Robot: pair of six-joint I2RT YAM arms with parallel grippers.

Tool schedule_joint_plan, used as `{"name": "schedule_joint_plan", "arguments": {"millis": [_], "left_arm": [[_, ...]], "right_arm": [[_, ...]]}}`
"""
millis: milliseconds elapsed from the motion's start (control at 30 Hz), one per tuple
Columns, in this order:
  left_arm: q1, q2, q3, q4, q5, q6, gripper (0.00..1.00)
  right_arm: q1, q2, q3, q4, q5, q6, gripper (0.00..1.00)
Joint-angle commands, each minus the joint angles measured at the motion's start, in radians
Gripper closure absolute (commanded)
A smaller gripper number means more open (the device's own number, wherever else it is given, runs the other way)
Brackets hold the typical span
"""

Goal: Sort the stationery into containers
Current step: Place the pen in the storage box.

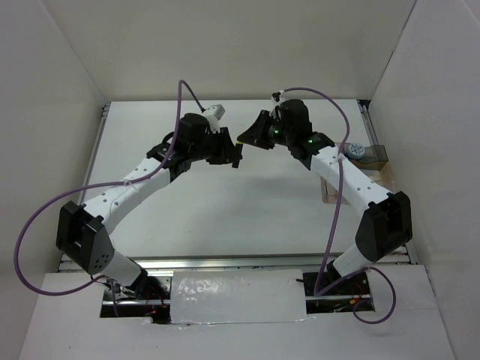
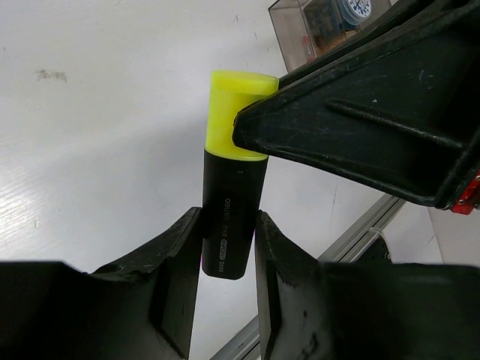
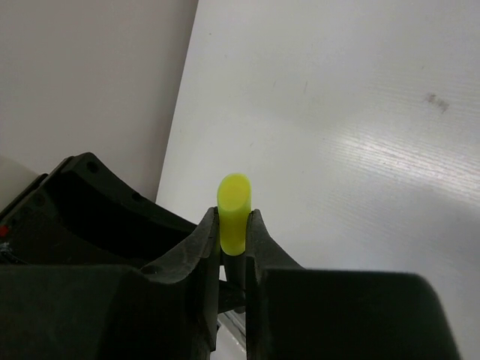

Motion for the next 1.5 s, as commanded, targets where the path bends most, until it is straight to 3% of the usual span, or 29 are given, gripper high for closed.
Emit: {"name": "schedule_joint_plan", "arguments": {"millis": [0,100,133,167,200,367,433,533,600,700,867,1133,1467], "left_arm": [[0.002,0.003,0.017,0.049,0.031,-0.012,1.00],[0.002,0.003,0.013,0.056,0.036,-0.008,0.65],[0.002,0.001,0.014,0.051,0.031,-0.003,0.42],[0.002,0.001,0.016,0.045,0.027,0.003,0.28],[0.023,-0.011,0.010,0.033,0.049,0.015,0.01],[0.138,-0.039,-0.023,0.025,0.198,0.031,0.01],[0.196,-0.065,-0.043,0.016,0.244,0.069,0.01],[0.249,-0.112,-0.070,-0.010,0.287,0.171,0.01],[0.281,-0.138,-0.110,0.011,0.445,0.310,0.01],[0.327,-0.161,-0.174,0.057,0.678,0.394,0.01],[0.342,-0.155,-0.238,0.168,0.791,0.363,0.01],[0.329,-0.105,-0.192,0.143,0.784,0.408,0.01],[0.326,-0.071,-0.193,0.163,0.788,0.403,0.01]], "right_arm": [[0.011,0.007,0.014,0.068,-0.008,-0.004,0.90],[0.011,0.007,0.017,0.074,-0.014,-0.024,0.98],[0.010,0.001,0.018,0.074,-0.014,-0.032,0.99],[-0.001,-0.004,0.018,0.074,-0.022,-0.051,1.00],[-0.045,-0.028,0.014,0.063,-0.048,-0.080,1.00],[-0.183,-0.109,0.008,0.007,-0.115,-0.182,1.00],[-0.281,-0.137,0.038,-0.081,-0.181,-0.309,1.00],[-0.407,-0.154,0.148,-0.344,-0.308,-0.632,1.00],[-0.455,-0.150,0.242,-0.631,-0.353,-1.047,1.00],[-0.510,-0.145,0.258,-0.921,-0.221,-1.508,1.00],[-0.616,-0.174,0.132,-1.041,0.024,-1.970,1.00],[-0.693,-0.173,-0.055,-0.971,0.268,-2.246,1.00],[-0.676,-0.079,-0.120,-0.831,0.451,-2.302,1.00]]}}
